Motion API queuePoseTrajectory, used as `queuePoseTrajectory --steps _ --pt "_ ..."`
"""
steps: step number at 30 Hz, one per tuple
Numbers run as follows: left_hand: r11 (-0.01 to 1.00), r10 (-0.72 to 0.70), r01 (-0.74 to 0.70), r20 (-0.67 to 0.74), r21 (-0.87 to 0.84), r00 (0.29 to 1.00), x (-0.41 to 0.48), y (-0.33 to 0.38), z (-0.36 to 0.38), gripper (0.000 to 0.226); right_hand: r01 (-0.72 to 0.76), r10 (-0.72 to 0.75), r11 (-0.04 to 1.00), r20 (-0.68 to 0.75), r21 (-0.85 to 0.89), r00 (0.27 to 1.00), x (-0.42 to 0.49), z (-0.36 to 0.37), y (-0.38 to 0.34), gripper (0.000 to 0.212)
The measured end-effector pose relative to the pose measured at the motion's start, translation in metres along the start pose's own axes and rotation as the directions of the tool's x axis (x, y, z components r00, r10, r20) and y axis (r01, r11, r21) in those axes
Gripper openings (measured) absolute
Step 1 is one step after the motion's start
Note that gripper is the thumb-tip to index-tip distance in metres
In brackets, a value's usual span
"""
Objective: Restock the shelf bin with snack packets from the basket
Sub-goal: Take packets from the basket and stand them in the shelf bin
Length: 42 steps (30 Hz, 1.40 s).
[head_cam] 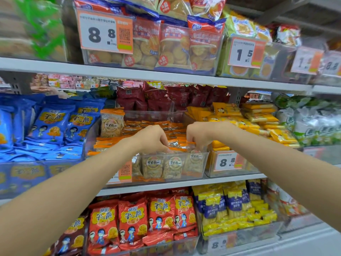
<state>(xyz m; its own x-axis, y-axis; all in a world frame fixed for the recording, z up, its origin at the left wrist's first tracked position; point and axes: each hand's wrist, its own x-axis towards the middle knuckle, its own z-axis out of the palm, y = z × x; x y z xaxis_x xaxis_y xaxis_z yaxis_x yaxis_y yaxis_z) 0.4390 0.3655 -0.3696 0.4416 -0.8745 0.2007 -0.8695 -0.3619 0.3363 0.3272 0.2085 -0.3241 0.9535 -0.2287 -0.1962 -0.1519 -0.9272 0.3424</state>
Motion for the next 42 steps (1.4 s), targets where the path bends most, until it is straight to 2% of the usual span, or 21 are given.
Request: queuePoseTrajectory --steps 3,6,9,11,13,15,17,20,23,29,34,39,42 --pt "0.998 -0.059 0.059 0.005 0.0 0.998 -0.002 -0.007 -0.003 0.011 0.018 -0.019 0.999 -0.048 -0.031 0.999 0.004 -0.007 -0.001 0.034" --pt "0.997 -0.082 0.082 0.06 -0.01 0.995 -0.006 -0.01 -0.002 0.012 0.03 -0.03 0.999 0.009 -0.036 1.0 0.009 0.004 -0.007 0.024" --pt "0.996 -0.058 0.063 0.074 -0.069 0.996 -0.011 -0.008 -0.005 0.018 0.013 -0.018 0.994 0.046 0.108 0.999 0.01 0.008 -0.001 0.021" --pt "0.992 -0.04 0.049 0.08 -0.118 0.996 -0.018 -0.009 -0.017 0.021 0.01 -0.019 0.965 0.031 0.261 0.999 0.007 0.002 0.005 0.011" --pt "0.986 -0.051 0.059 0.057 -0.157 0.997 -0.028 -0.017 -0.037 0.021 0.043 -0.01 0.915 -0.085 0.401 0.996 -0.001 -0.006 0.007 0.023" --pt "0.98 -0.088 0.097 0.057 -0.176 0.995 -0.042 -0.028 -0.057 0.02 0.136 -0.006 0.853 -0.251 0.503 0.968 -0.007 -0.011 -0.001 0.026" --pt "0.981 -0.108 0.123 0.105 -0.149 0.989 -0.058 -0.039 -0.069 0.019 0.227 -0.021 0.79 -0.345 0.569 0.938 -0.008 -0.011 -0.016 0.026" --pt "0.984 -0.167 0.174 0.161 -0.033 0.973 -0.077 -0.056 -0.074 0.024 0.301 -0.072 0.755 -0.382 0.583 0.921 0.001 -0.008 -0.046 0.026" --pt "0.98 -0.2 0.198 0.155 0.03 0.967 -0.085 -0.065 -0.069 0.03 0.314 -0.094 0.729 -0.365 0.608 0.926 0.015 -0.002 -0.07 0.029" --pt "0.973 -0.22 0.207 0.146 0.099 0.964 -0.077 -0.06 -0.063 0.037 0.28 -0.093 0.757 -0.327 0.59 0.94 0.022 -0.001 -0.079 0.019" --pt "0.981 -0.189 0.181 0.143 0.067 0.972 -0.074 -0.058 -0.058 0.021 0.257 -0.111 0.79 -0.282 0.557 0.953 0.017 -0.004 -0.073 0.024" --pt "0.98 -0.191 0.195 0.128 -0.027 0.973 -0.072 -0.061 -0.058 0.015 0.274 -0.109 0.786 -0.312 0.554 0.944 0.021 0.0 -0.077 0.02" --pt "0.981 -0.192 0.192 0.136 0.016 0.972 -0.069 -0.06 -0.058 0.015 0.244 -0.102 0.772 -0.264 0.587 0.959 0.025 0.001 -0.077 0.022"
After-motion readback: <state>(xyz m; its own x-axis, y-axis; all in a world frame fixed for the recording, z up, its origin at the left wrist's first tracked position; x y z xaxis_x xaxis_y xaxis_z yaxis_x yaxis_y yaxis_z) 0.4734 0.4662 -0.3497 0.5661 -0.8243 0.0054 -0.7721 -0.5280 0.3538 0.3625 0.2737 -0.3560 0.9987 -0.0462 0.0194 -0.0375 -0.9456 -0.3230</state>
